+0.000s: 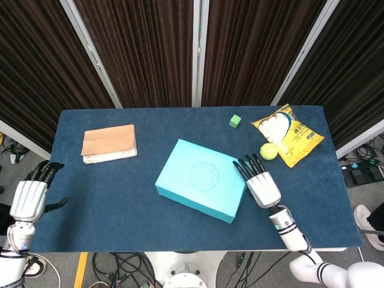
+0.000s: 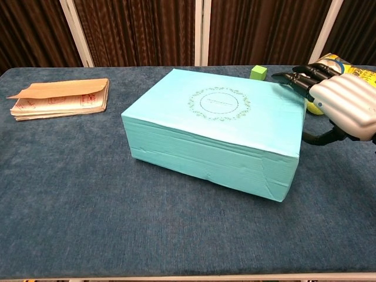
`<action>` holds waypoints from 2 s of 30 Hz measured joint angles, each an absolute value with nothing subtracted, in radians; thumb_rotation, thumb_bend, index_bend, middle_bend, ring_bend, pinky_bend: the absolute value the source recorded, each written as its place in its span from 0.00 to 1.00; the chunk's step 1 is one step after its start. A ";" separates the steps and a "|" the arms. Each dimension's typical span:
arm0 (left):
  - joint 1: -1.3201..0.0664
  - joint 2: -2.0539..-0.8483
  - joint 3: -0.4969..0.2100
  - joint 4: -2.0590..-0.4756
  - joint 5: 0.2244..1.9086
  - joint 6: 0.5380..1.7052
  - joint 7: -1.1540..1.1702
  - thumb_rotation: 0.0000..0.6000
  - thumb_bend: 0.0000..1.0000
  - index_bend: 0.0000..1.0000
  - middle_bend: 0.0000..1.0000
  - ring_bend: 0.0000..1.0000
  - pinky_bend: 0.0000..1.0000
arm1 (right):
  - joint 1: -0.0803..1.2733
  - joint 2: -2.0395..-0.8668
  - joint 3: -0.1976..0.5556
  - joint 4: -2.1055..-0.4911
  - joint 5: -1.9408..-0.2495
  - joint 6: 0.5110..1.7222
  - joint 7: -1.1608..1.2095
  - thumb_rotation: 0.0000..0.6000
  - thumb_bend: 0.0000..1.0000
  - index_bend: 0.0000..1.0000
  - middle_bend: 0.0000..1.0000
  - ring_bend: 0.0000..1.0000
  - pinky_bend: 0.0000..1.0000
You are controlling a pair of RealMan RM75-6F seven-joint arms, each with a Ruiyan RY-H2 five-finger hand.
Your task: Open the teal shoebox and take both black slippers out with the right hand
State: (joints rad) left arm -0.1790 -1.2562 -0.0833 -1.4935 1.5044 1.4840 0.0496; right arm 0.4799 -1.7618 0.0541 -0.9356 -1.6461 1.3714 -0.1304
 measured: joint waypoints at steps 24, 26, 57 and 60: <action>-0.183 -1.248 -0.078 -1.508 1.507 1.475 0.051 1.00 0.07 0.20 0.20 0.11 0.32 | 0.486 -1.786 0.048 -0.847 -1.691 1.494 0.082 1.00 0.29 0.44 0.38 0.24 0.23; -0.184 -1.248 -0.078 -1.509 1.508 1.473 0.052 1.00 0.07 0.20 0.20 0.11 0.32 | 0.485 -1.785 0.050 -0.851 -1.684 1.493 0.104 1.00 0.30 0.47 0.41 0.26 0.26; -0.193 -1.233 -0.074 -1.540 1.508 1.460 0.072 1.00 0.07 0.20 0.20 0.11 0.32 | 0.415 -1.474 0.403 -1.600 -0.948 0.941 0.861 1.00 0.31 0.61 0.52 0.35 0.43; -0.193 -1.233 -0.074 -1.541 1.506 1.458 0.072 1.00 0.07 0.20 0.20 0.11 0.32 | 0.402 -1.443 0.449 -1.624 -0.914 0.872 0.959 1.00 0.21 0.30 0.38 0.19 0.26</action>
State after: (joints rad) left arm -0.1930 -1.2330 -0.0736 -1.5406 1.5062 1.4579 0.0723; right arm 0.4017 -1.4432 0.4489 -1.6244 -0.9138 0.8718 0.9592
